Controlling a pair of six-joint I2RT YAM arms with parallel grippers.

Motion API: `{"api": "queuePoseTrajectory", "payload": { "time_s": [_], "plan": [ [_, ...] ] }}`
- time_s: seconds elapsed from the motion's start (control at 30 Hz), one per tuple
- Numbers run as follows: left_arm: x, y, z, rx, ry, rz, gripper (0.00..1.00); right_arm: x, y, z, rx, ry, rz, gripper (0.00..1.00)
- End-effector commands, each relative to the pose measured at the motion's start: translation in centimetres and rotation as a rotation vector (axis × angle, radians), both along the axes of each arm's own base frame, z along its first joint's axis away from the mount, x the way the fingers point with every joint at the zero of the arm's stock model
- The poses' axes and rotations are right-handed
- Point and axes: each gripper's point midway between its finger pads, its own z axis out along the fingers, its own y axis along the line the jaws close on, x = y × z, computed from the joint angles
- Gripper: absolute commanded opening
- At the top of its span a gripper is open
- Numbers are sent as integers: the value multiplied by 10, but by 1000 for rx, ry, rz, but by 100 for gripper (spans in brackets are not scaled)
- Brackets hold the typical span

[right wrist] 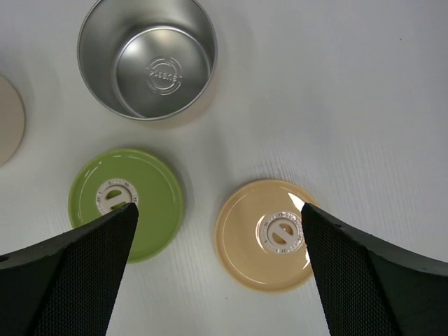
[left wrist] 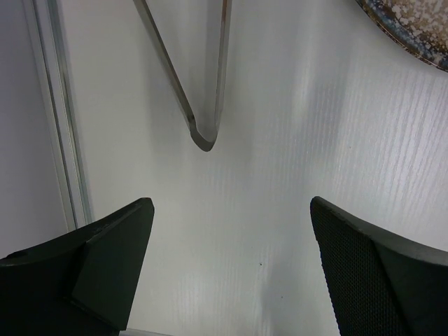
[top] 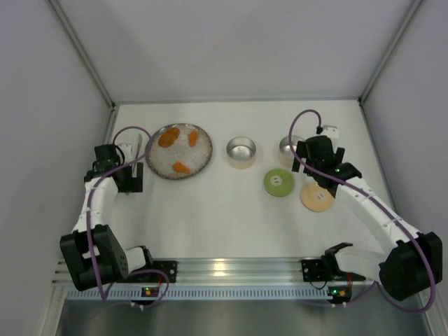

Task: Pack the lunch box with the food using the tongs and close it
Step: Pick up the clamp at the center of the board.

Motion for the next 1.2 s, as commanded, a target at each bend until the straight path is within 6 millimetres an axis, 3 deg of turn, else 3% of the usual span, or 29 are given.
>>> {"api": "queuePoseTrajectory", "payload": {
  "time_s": [0.0,0.27,0.33,0.63,0.8,1.03,1.17],
  "plan": [
    [9,5,11,12,-59,42,99,6,10,20,45,-83,13,99],
    [26,12,19,43,2,7,99,8,15,36,75,-140,40,99],
    [29,21,13,118,25,-4,99,10,18,41,87,-166,61,99],
    [46,12,-20,116,100,18,99,18,29,49,87,-154,126,99],
    [49,41,-18,239,114,148,99,22,33,58,87,-158,146,99],
    [67,30,-39,137,116,134,99,30,40,67,87,-136,162,99],
    [75,39,-52,82,137,180,99,33,40,75,85,-142,160,99]
  ]
}}
